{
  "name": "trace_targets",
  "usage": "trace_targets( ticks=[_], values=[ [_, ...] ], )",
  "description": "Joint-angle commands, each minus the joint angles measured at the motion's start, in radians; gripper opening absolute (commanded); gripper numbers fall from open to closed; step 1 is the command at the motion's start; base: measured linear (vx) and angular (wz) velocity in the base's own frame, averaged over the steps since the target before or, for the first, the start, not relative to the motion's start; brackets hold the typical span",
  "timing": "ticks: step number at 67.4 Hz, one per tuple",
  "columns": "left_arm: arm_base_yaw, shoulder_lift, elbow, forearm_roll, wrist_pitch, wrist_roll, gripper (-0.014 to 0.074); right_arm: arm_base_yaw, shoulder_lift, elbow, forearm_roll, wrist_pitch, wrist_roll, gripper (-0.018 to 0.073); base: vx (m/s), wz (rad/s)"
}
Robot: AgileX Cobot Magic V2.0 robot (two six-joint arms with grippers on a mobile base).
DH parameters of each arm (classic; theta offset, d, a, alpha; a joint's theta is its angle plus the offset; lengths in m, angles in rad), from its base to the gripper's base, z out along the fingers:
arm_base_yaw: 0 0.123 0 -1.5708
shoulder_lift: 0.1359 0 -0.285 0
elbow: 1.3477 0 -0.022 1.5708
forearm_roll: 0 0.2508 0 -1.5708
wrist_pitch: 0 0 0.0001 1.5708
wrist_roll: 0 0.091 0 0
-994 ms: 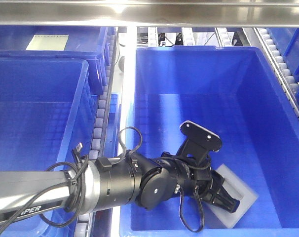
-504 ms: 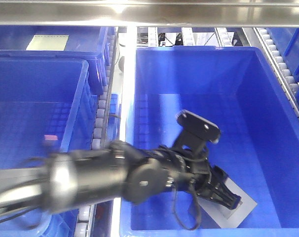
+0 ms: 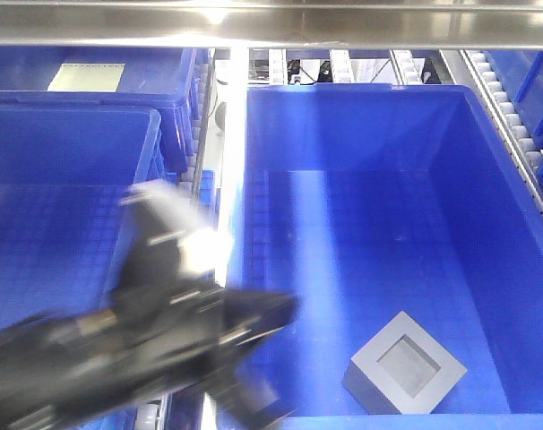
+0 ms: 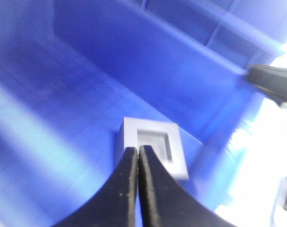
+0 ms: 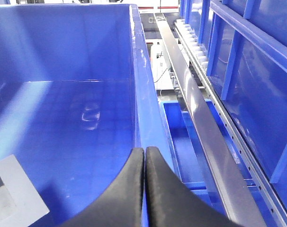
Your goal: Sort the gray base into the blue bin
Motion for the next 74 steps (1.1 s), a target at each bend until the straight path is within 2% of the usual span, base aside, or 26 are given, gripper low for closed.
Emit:
trace_targets(
  ticks=[1, 23, 39, 74],
  values=[
    [-0.002, -0.148, 0.053, 0.000, -0.064, 0.005, -0.0008, -0.005, -0.009, 0.002, -0.008, -0.063, -0.012, -0.0005, 0.00, 0.00],
    [-0.002, -0.583, 0.303, -0.003, 0.021, -0.034, -0.0008, -0.005, -0.009, 0.002, -0.008, -0.063, -0.012, -0.0005, 0.00, 0.00],
    [-0.002, -0.821, 0.398, -0.003, 0.051, -0.034, -0.0008, -0.005, -0.009, 0.002, -0.008, -0.063, -0.012, -0.0005, 0.00, 0.00],
    [-0.002, -0.859, 0.400, -0.003, 0.052, -0.034, -0.0008, -0.005, -0.009, 0.002, -0.008, -0.063, -0.012, -0.0005, 0.00, 0.00]
  ],
)
